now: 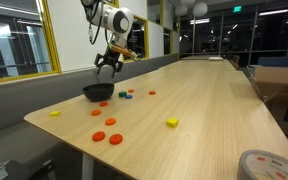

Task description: Put the round yellow, orange, blue blocks and another orange block in the black bowl respectively

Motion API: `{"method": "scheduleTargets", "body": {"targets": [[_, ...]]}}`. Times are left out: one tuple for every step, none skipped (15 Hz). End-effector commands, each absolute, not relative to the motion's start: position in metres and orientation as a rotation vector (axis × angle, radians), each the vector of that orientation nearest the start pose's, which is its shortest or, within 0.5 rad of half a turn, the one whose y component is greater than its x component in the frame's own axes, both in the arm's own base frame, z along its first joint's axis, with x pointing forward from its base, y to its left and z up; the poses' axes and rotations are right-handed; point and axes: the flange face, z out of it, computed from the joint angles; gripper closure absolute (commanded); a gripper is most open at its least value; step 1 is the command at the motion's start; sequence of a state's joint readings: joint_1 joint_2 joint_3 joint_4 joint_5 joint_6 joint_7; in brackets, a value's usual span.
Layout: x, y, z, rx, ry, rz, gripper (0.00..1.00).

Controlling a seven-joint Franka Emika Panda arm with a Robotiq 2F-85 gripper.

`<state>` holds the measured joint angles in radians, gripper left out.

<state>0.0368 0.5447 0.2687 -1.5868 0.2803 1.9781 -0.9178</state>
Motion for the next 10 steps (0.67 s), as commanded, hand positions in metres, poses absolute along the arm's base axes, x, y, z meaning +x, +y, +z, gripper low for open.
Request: {"method": "scheduleTargets", "body": {"targets": [[0.673, 0.166, 0.335, -2.561, -1.266, -0.041, 0.00], [0.681, 0.154, 0.335, -2.620, -1.232, -0.049, 0.00], [0.689, 0.142, 0.334, -2.682, -1.199, -0.057, 0.00], [0.698, 0.129, 0.332, -2.743, -1.161, -0.055, 0.00], [0.706, 0.117, 0.329, -2.803, -1.120, -0.054, 0.00], [0.716, 0.107, 0.321, -2.860, -1.064, -0.047, 0.00], [0.723, 0.098, 0.313, -2.915, -1.004, -0.038, 0.00], [0.730, 0.091, 0.303, -2.969, -0.950, -0.027, 0.00], [0.737, 0.085, 0.292, -3.014, -0.875, -0.009, 0.00], [0.742, 0.081, 0.281, -3.061, -0.811, 0.007, 0.00]]}}
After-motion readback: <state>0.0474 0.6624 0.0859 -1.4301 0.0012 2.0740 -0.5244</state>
